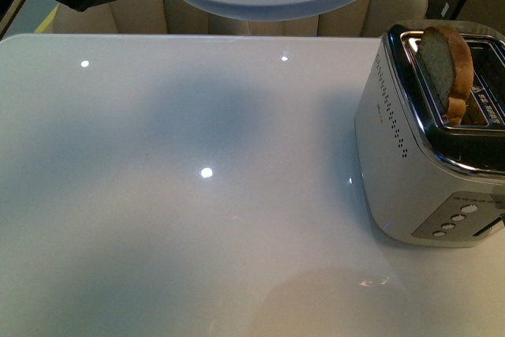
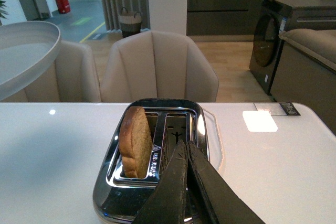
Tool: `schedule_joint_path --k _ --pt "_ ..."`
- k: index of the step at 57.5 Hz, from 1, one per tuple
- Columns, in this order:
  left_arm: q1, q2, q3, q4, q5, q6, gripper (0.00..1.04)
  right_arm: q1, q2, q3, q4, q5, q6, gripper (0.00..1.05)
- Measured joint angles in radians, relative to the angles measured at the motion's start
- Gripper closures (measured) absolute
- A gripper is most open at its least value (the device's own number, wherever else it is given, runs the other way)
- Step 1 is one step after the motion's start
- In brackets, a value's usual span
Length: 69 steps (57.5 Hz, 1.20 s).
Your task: Left arm holds plate, right arm toasts bread
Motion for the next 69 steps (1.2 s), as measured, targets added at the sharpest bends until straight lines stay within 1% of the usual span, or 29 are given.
schedule_joint_path --k 1,5,7,22,27,28,30,31,33,34,37,38,40,44,47,51,52,54,69 --pt "0.000 0.000 0.000 0.000 0.000 0.000 1.02 0.000 -0.003 0.000 -0.004 0.000 0.000 1.03" --pt "0.000 0.000 0.000 0.000 0.000 0.000 1.02 0.000 -0.095 0.000 -0.128 -0.002 0.000 1.03" --pt "0.000 0.000 0.000 0.000 0.000 0.000 1.02 0.000 -0.131 0.000 -0.162 0.002 0.000 1.03" --pt "-0.001 -0.002 0.000 0.000 0.000 0.000 1.02 0.000 -0.172 0.000 -0.178 0.000 -0.001 1.02" --pt "-0.001 -0.002 0.000 0.000 0.000 0.000 1.02 0.000 -0.172 0.000 -0.178 0.000 0.000 0.87" --pt "-0.001 -0.002 0.000 0.000 0.000 0.000 1.02 0.000 -0.172 0.000 -0.178 0.000 0.000 0.85" --pt "-0.001 -0.002 0.000 0.000 0.000 0.000 1.02 0.000 -0.172 0.000 -0.178 0.000 0.000 0.78" --pt "-0.001 -0.002 0.000 0.000 0.000 0.000 1.02 0.000 -0.172 0.000 -0.178 0.000 0.000 0.76" --pt "-0.001 -0.002 0.000 0.000 0.000 0.000 1.02 0.000 -0.172 0.000 -0.178 0.000 0.000 0.69" --pt "-0.001 -0.002 0.000 0.000 0.000 0.000 1.02 0.000 -0.172 0.000 -0.178 0.000 0.000 0.67" --pt "-0.001 -0.002 0.000 0.000 0.000 0.000 1.02 0.000 -0.173 0.000 -0.178 0.000 0.000 0.57" --pt "-0.001 -0.002 0.000 0.000 0.000 0.000 1.02 0.000 -0.173 0.000 -0.178 0.000 0.000 0.55" --pt "-0.001 -0.002 0.000 0.000 0.000 0.000 1.02 0.000 -0.173 0.000 -0.178 0.000 0.000 0.48" --pt "-0.001 -0.002 0.000 0.000 0.001 0.000 1.02 0.000 -0.173 0.000 -0.178 0.000 0.000 0.37" --pt "-0.001 -0.002 0.000 0.000 0.000 0.000 1.02 0.000 -0.173 0.000 -0.178 0.000 0.000 0.27" --pt "-0.001 -0.002 0.000 0.000 0.000 0.000 1.02 0.000 -0.173 0.000 -0.178 0.000 0.000 0.17" --pt "-0.001 -0.002 0.000 0.000 0.000 0.000 1.02 0.000 -0.173 0.000 -0.178 0.000 0.000 0.12" --pt "-0.001 -0.002 0.000 0.000 0.000 0.000 1.02 0.000 -0.173 0.000 -0.178 0.000 0.000 0.08" --pt "-0.001 -0.002 0.000 0.000 0.000 0.000 1.02 0.000 -0.173 0.000 -0.178 0.000 0.000 0.09"
